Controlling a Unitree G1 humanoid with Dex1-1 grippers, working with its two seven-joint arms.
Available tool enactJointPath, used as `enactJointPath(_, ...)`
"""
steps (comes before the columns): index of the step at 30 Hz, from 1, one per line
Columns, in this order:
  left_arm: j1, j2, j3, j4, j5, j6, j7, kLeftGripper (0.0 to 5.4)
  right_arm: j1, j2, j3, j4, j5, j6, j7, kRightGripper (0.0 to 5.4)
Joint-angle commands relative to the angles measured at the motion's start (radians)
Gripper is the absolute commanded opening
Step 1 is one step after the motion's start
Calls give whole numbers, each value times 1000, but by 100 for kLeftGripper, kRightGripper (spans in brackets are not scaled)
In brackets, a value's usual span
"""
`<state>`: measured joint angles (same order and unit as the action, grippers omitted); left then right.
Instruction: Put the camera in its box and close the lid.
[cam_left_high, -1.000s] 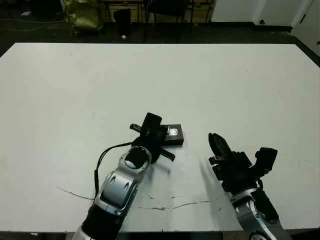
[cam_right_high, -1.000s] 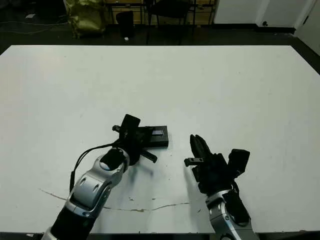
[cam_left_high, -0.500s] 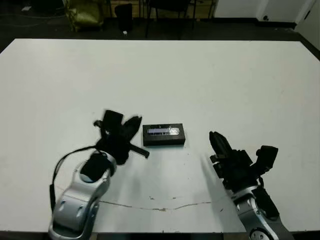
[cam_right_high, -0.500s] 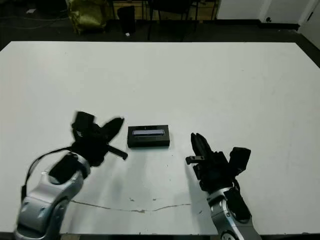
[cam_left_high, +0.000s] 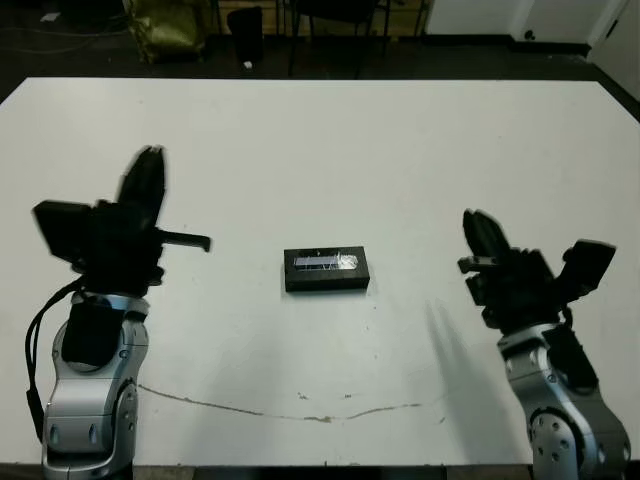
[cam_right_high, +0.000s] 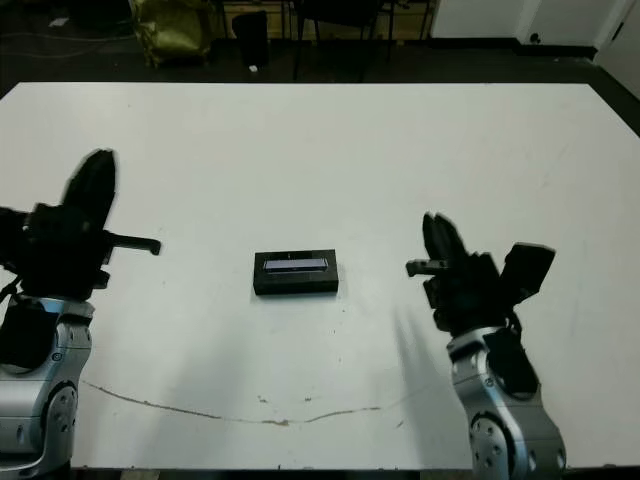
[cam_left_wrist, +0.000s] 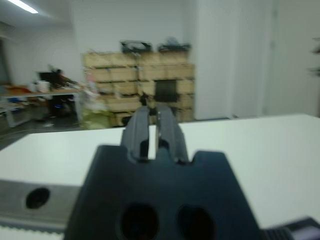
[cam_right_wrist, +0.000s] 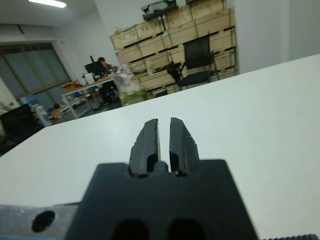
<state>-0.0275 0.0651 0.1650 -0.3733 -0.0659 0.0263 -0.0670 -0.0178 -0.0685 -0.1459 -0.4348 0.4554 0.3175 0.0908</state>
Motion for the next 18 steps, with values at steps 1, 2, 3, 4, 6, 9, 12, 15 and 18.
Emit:
enactJointPath(1, 32, -15, 9, 107, 6, -71, 22, 2, -18, -3, -10, 78, -32, -39, 5, 0)
enactJointPath(2, 38, -24, 9, 123, 2, -80, 31, 2, -20, 0, -5, 93, -50, -58, 2, 0)
enactJointPath(3, 43, -34, 8, 129, -3, -80, 40, 2, -20, 3, -1, 105, -66, -76, 0, 0)
enactJointPath(4, 50, -42, 5, 131, -7, -76, 47, 2, -21, 4, 5, 119, -86, -94, -2, 0)
enactJointPath(6, 56, -50, -1, 141, -8, -80, 53, 2, -22, 8, 15, 137, -123, -112, -16, 0)
enactJointPath(9, 59, -53, -12, 152, -7, -81, 57, 2, -22, 18, 24, 164, -155, -132, -25, 0)
enactJointPath(12, 59, -58, -23, 154, -9, -66, 61, 2, -18, 24, 29, 178, -174, -134, -26, 0)
enactJointPath(15, 60, -60, -37, 158, -6, -58, 62, 2, -18, 23, 31, 194, -178, -147, -9, 0)
enactJointPath(18, 64, -62, -54, 158, -8, -47, 58, 2, -21, 19, 34, 191, -180, -131, -7, 0)
